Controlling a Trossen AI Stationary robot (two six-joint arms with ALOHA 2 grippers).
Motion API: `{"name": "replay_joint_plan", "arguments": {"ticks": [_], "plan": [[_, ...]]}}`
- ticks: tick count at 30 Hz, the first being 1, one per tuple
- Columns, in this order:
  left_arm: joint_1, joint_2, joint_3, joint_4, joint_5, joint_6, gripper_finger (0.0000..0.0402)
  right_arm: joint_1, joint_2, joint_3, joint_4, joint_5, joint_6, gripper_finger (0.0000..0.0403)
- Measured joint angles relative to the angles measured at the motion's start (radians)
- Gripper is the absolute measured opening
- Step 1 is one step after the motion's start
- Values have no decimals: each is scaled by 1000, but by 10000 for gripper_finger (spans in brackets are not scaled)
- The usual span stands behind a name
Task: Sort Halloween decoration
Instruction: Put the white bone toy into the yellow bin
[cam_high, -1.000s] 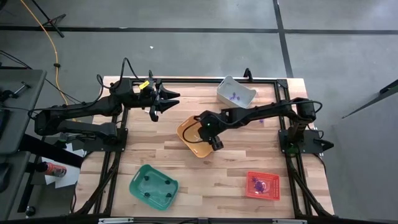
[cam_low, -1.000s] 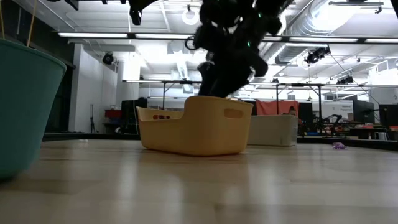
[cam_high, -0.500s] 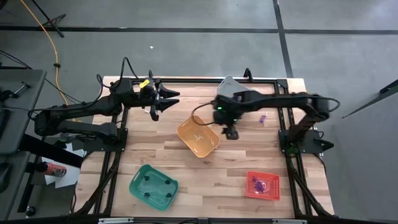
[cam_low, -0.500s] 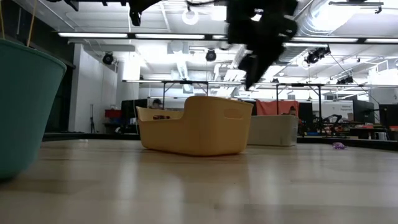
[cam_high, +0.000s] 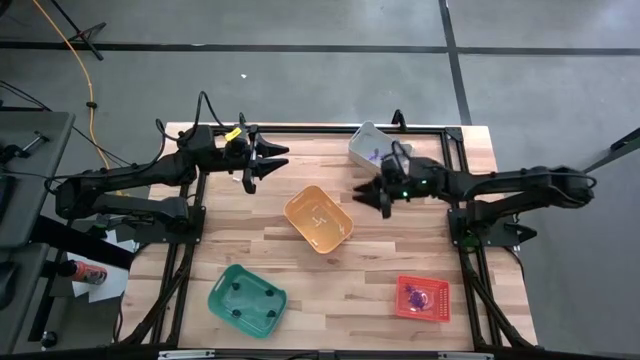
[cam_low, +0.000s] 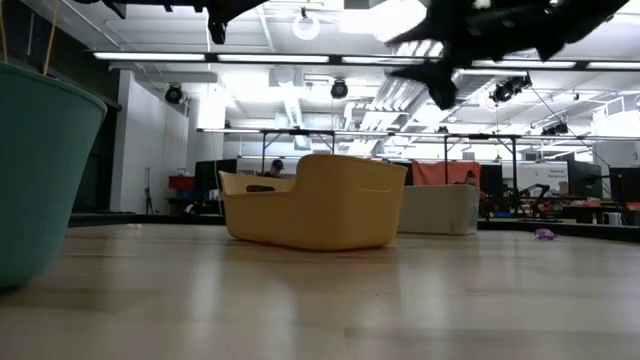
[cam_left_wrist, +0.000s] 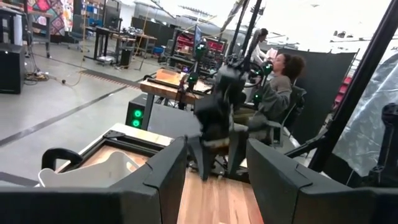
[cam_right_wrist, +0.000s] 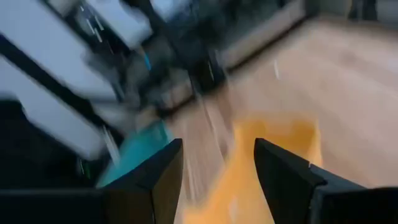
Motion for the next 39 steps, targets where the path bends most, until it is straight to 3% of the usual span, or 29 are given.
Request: {"name": "replay_joint_plan", "arguments": {"ticks": [2, 6, 16, 39], "plan": [[0, 0, 0, 1, -2, 4, 156, 0, 21, 27, 81, 29, -14, 189], [0, 0, 0, 0, -2, 4, 156, 0, 78, 171, 73, 45, -157, 189], [-13, 18, 0, -23, -3, -12, 156, 0, 221, 473, -76, 45, -403, 189], [-40, 40, 0, -13, -3, -3, 156, 0, 226, 477, -78, 45, -391, 189]]}}
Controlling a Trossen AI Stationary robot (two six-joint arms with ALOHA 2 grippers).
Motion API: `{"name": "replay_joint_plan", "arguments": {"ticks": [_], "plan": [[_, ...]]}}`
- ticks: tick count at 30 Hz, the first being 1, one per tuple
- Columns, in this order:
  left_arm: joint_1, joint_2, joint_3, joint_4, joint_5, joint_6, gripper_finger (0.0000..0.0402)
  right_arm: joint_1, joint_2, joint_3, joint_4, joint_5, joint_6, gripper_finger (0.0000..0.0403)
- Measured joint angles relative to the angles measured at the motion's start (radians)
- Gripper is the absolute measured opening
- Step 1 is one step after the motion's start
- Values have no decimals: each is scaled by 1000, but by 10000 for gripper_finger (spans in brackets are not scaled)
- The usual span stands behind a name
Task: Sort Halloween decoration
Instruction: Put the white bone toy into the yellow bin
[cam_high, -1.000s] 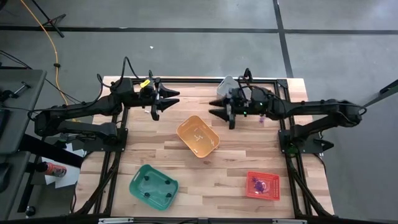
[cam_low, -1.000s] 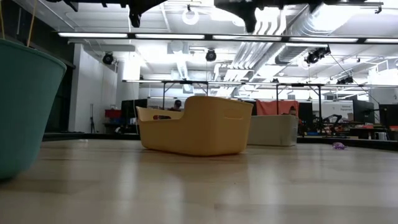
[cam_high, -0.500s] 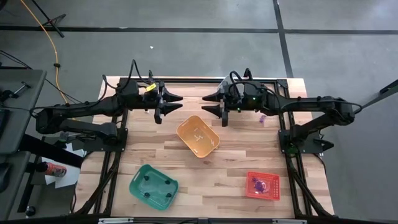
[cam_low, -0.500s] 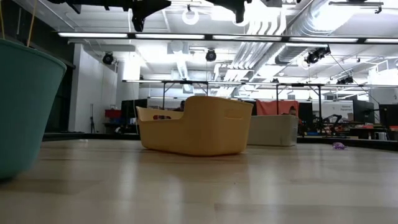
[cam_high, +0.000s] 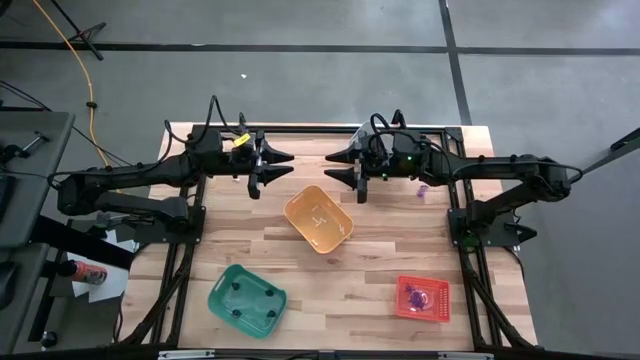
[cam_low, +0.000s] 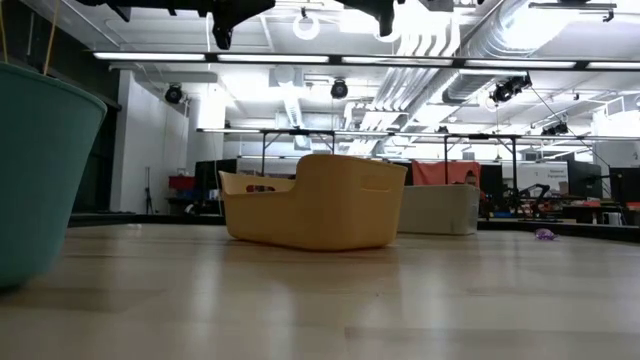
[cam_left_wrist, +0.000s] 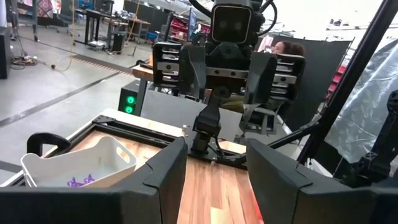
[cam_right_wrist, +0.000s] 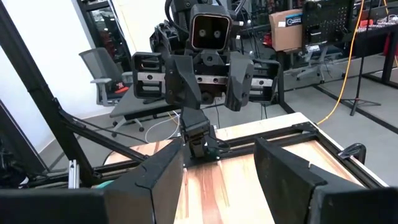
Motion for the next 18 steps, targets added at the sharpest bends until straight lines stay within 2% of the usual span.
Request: {"name": "replay_joint_plan", "arguments": {"ticks": [4, 7, 10, 14, 18], "plan": [[1, 0, 0, -1, -15, 20, 156, 0, 0, 0, 0, 0, 0, 189], [8, 1, 5, -69, -134, 19, 156, 0, 0, 0, -4, 0, 0, 189], [90, 27, 85, -373, -238, -22, 156, 0, 0, 0, -20, 0, 0, 189], [254, 125, 244, -856, -252, -24, 156, 0, 0, 0, -48, 0, 0, 189], [377, 236, 287, -1140, -312, -23, 156, -1, 0, -1, -78, 3, 1, 189]]}}
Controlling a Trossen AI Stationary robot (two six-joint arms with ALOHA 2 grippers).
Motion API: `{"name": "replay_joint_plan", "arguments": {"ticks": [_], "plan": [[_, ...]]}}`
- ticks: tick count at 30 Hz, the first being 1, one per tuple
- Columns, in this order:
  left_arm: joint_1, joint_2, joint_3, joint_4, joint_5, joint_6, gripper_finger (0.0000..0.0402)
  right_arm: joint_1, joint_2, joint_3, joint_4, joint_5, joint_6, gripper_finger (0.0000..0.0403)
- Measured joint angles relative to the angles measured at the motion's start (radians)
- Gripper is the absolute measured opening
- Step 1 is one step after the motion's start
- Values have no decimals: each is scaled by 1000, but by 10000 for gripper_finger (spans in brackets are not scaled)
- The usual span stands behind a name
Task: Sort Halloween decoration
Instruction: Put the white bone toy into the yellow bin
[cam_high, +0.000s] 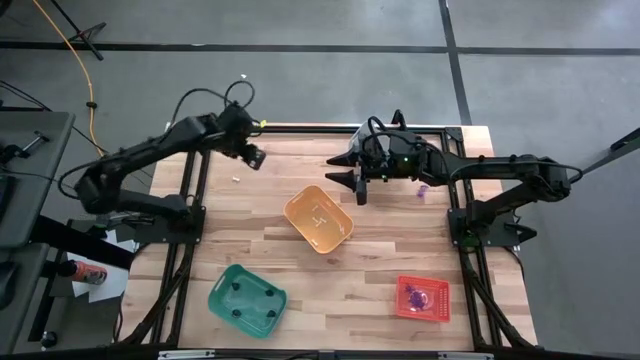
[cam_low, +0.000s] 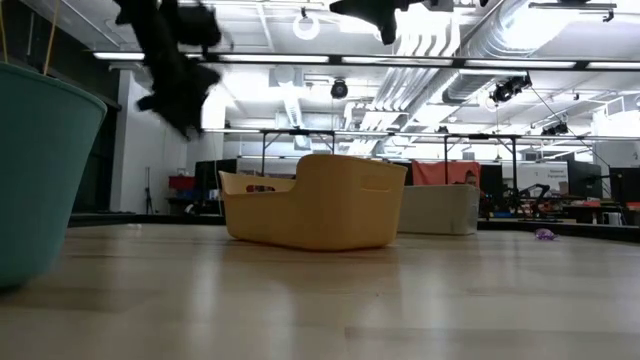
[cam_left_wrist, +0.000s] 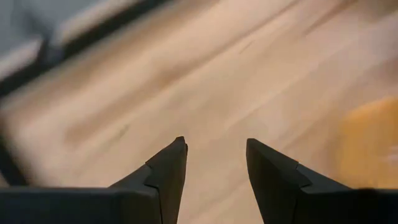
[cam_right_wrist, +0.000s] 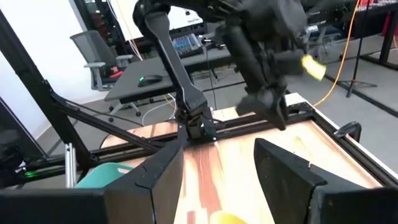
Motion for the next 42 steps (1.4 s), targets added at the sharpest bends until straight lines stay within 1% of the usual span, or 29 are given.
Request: {"name": "replay_joint_plan", "arguments": {"ticks": [2, 5, 11, 14, 21, 27, 30, 37, 42], "plan": [[36, 44, -23, -68, -11, -17, 156, 0, 0, 0, -8, 0, 18, 189], [57, 86, -93, -128, -18, -67, 156, 0, 0, 0, -21, 0, 43, 189], [56, 101, -286, -70, -95, -207, 156, -2, 0, 0, -45, -1, 37, 189], [60, 101, -330, -26, -105, -251, 156, -2, 0, 0, -47, -1, 33, 189], [69, 101, -336, 149, -112, -296, 156, -2, 0, 0, -50, -1, 34, 189], [112, 101, -336, 124, -117, -310, 156, -2, 0, 0, -55, -5, 44, 189], [135, 108, -336, 138, -111, -284, 156, -2, 0, 0, -63, -5, 42, 189], [151, 201, -336, 139, -70, -205, 156, -2, 0, 0, -82, -5, 37, 189], [149, 251, -336, 175, -51, -204, 156, -2, 0, 0, -93, -5, 37, 189]]}}
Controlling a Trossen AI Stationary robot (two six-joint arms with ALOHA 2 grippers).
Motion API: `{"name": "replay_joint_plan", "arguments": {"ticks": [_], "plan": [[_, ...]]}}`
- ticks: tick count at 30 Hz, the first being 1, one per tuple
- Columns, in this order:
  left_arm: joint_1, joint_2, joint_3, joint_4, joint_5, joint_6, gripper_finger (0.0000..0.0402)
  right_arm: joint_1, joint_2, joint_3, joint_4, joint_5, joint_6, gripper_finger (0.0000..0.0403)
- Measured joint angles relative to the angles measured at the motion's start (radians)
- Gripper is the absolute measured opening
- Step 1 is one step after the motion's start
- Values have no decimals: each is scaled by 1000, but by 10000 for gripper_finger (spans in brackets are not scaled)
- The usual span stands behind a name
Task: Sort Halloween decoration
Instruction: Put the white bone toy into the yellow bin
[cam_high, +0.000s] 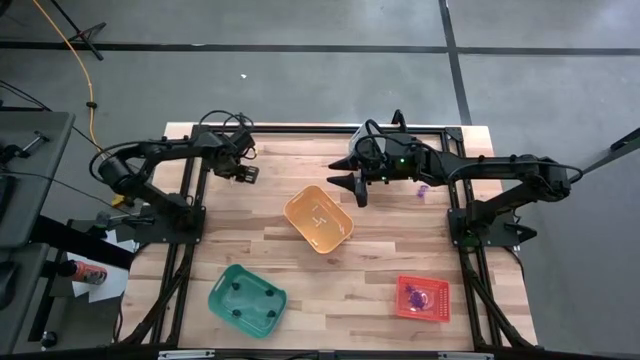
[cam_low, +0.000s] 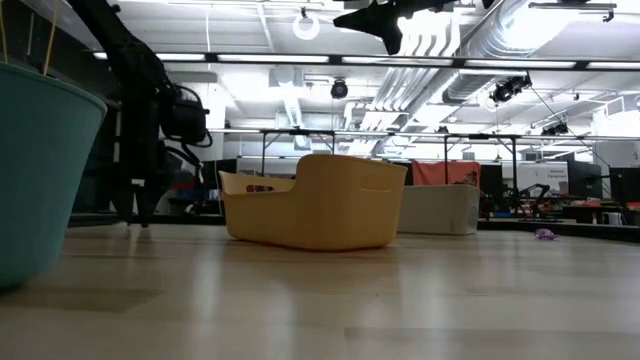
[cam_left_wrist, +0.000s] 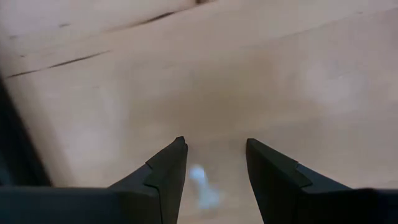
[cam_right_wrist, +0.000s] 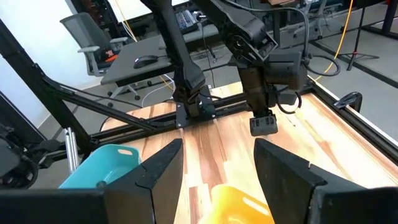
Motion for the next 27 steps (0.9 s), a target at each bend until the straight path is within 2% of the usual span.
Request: {"name": "replay_joint_plan", "arguments": {"ticks": [13, 18, 27], "plan": [[0, 21, 6, 7, 19, 43, 156, -1, 0, 0, -5, 16, -1, 189], [0, -6, 9, -14, 19, 54, 156, -7, 0, 0, -5, 16, 0, 189], [0, -71, 9, -177, -24, 114, 156, -15, 0, 0, -6, 16, 5, 189]]}}
